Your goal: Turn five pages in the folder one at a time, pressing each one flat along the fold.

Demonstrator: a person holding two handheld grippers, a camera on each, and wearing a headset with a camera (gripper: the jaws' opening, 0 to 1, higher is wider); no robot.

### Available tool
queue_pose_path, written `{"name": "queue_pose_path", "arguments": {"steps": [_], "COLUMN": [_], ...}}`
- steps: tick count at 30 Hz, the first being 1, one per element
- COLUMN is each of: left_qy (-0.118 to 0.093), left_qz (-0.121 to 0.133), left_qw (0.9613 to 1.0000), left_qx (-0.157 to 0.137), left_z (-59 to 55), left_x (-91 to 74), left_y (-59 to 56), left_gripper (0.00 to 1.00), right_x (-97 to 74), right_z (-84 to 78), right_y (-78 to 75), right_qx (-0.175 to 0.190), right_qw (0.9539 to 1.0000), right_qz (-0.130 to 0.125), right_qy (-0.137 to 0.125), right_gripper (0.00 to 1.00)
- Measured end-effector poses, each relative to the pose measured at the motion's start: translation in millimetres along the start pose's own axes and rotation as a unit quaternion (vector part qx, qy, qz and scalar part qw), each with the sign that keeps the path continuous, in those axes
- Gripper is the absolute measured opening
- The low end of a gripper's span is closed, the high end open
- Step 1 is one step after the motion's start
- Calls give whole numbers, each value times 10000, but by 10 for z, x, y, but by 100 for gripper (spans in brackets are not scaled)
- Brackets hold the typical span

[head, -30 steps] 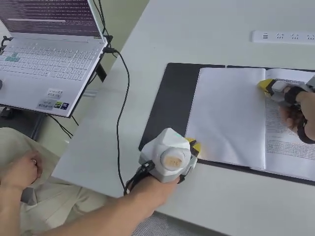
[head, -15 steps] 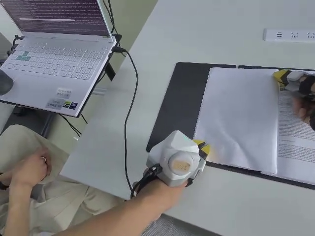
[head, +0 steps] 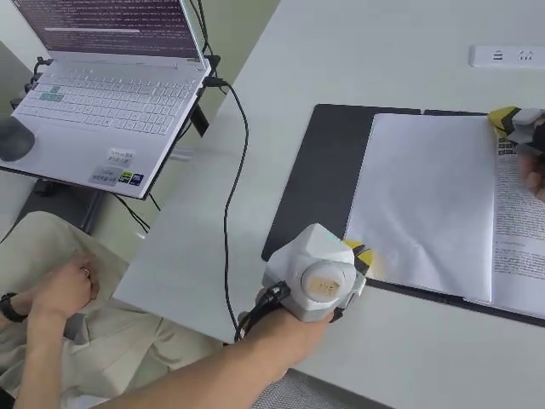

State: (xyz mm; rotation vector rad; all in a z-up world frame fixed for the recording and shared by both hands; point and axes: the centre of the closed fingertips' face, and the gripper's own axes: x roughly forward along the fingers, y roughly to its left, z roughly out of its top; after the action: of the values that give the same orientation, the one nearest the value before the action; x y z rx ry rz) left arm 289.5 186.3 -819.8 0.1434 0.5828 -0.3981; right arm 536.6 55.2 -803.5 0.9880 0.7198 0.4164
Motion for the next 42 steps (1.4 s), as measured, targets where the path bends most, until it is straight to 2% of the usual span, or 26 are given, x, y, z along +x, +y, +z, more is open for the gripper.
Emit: {"name": "queue_pose_path", "arguments": {"steps": [6,20,42], "left_qy": [10,2,11], "left_qz": [6,14,23], "left_qw": [10000,10000,10000], "left_qx": [-1,-24,75], "left_z": [1,-4,-8], "left_x": [-1,7,3], "left_y": [0,7,1], "left_gripper": [4,3,2], "right_x": [-22,-204,-496], "right_z": [-24,-271,-546], "right_y": [13,48,32], "right_qx": [4,-2,129], "right_qw": [10000,9988,9974], "right_qz": [34,201,361], "right_qy": [62,443,611], "right_gripper": [0,0,0]}}
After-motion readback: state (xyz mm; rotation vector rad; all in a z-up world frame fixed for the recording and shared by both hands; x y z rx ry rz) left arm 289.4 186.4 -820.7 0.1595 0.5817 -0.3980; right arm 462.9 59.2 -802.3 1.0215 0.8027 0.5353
